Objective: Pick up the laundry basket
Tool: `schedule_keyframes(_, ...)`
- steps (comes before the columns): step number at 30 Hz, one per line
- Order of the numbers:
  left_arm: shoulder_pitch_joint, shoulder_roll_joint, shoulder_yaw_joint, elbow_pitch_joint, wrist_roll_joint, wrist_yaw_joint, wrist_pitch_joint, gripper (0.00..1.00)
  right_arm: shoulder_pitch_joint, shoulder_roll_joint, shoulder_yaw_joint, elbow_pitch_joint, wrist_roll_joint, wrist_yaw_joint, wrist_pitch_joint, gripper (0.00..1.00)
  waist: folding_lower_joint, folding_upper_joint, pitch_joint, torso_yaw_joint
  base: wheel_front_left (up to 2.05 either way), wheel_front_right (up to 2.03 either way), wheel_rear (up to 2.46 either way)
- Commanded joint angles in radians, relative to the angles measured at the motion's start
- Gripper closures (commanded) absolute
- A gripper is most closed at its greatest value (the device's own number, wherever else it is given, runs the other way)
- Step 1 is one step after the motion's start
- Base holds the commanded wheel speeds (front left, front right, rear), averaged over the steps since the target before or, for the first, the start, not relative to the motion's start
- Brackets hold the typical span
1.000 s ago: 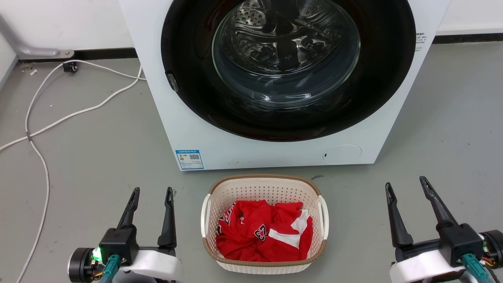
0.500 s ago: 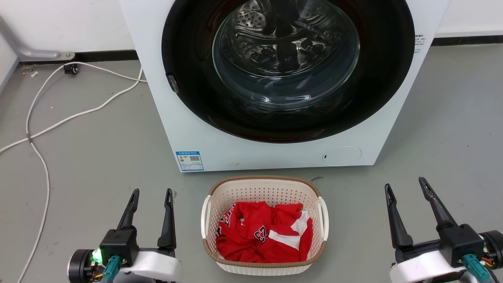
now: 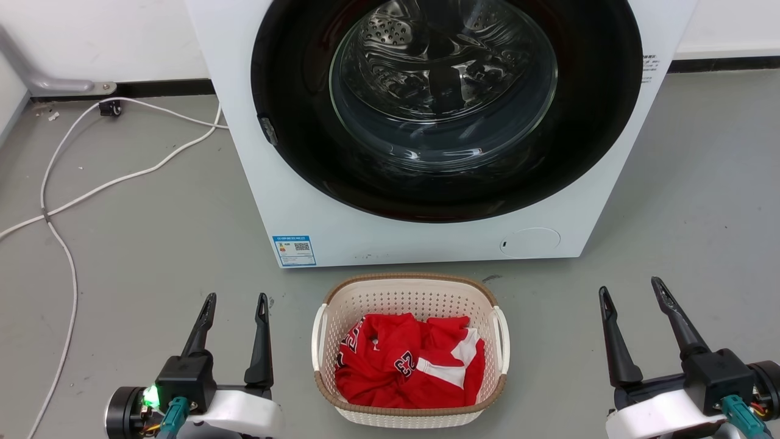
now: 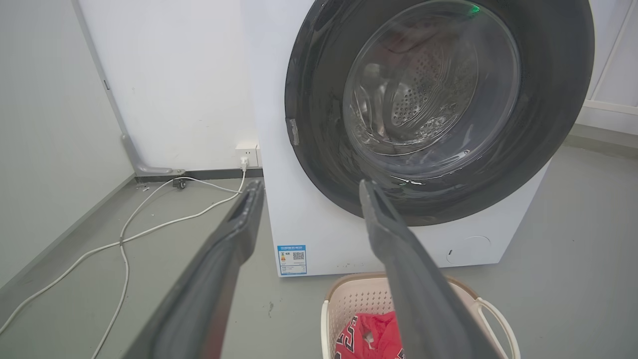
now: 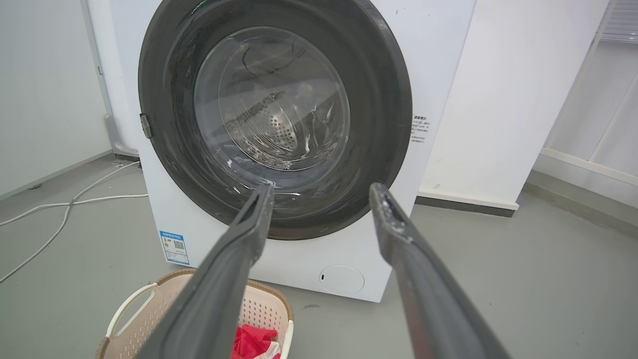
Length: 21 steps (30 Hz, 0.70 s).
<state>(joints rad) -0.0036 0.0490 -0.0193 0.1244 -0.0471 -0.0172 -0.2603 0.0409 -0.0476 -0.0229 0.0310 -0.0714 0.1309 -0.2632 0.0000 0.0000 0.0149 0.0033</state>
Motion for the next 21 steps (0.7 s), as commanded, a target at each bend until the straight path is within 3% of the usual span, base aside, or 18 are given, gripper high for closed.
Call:
schedule_keyframes(1, 0.010, 0.002, 0.001, 0.001, 0.005, 0.001, -0.008, 0.00, 0.012, -0.005, 0.000, -0.001, 0.001, 0.000, -0.002, 0.00, 0.0000, 0.0000, 0.000, 0.001, 0.00, 0.00, 0.00)
schedule_keyframes(12, -0.026, 0.002, -0.002, 0.031, -0.015, -0.012, -0.007, 0.00, -0.008, -0.005, -0.003, 0.000, 0.008, 0.000, -0.002, 0.00, 0.0000, 0.0000, 0.028, 0.003, 0.00, 0.00, 0.00)
schedule_keyframes(21, -0.157, 0.002, 0.010, 0.149, -0.024, -0.042, -0.006, 0.00, -0.116, -0.005, 0.007, 0.060, -0.007, 0.000, -0.002, 0.00, 0.0000, 0.0000, 0.150, 0.000, 0.00, 0.00, 0.00)
